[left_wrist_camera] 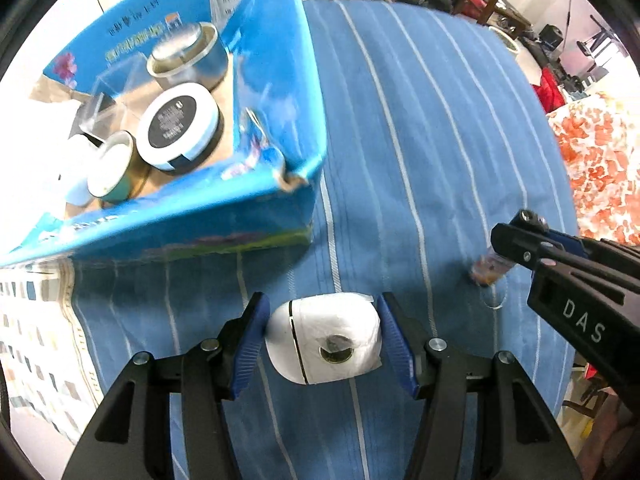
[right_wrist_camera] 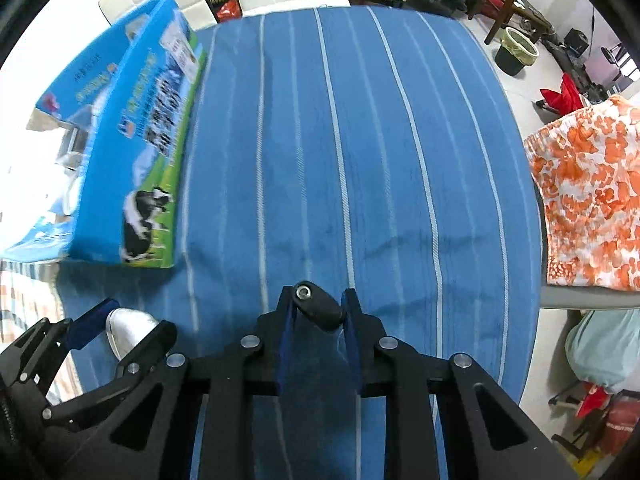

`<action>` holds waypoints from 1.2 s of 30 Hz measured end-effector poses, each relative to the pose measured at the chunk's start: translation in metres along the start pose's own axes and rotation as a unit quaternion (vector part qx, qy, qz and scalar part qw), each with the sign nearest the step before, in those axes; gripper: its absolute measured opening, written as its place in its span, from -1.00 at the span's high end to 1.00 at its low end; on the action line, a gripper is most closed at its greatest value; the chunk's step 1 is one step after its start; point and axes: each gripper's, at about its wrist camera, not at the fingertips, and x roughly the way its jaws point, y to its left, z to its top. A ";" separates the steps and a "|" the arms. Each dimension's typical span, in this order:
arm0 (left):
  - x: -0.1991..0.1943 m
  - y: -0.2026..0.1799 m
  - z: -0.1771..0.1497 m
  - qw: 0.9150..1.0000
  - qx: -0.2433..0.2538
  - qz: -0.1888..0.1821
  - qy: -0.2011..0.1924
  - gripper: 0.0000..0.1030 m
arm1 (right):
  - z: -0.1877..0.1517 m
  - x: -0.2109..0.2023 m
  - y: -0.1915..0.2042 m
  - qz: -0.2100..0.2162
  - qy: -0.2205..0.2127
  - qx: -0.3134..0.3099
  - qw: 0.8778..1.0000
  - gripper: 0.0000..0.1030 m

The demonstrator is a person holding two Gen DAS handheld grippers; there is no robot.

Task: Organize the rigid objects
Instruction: 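Carry the lighter and white case with both tools to the box, then lower both held objects into the box and open both tools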

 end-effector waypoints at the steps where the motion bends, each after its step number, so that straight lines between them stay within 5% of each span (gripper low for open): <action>1: -0.006 0.002 0.001 1.000 0.001 0.000 -0.005 -0.04 | -0.001 -0.004 -0.001 0.002 -0.002 -0.001 1.000 0.56; 17: -0.075 0.047 -0.004 0.998 -0.004 -0.013 -0.064 -0.04 | 0.003 -0.071 0.041 0.049 -0.053 0.002 0.997 0.73; 26: -0.110 0.110 0.032 0.995 -0.023 -0.029 -0.095 -0.04 | 0.038 -0.124 0.107 0.119 -0.095 -0.017 0.988 0.73; 36: -0.082 0.195 0.077 0.995 -0.046 -0.006 -0.092 -0.04 | 0.085 -0.048 0.187 0.130 -0.047 -0.030 0.990 0.73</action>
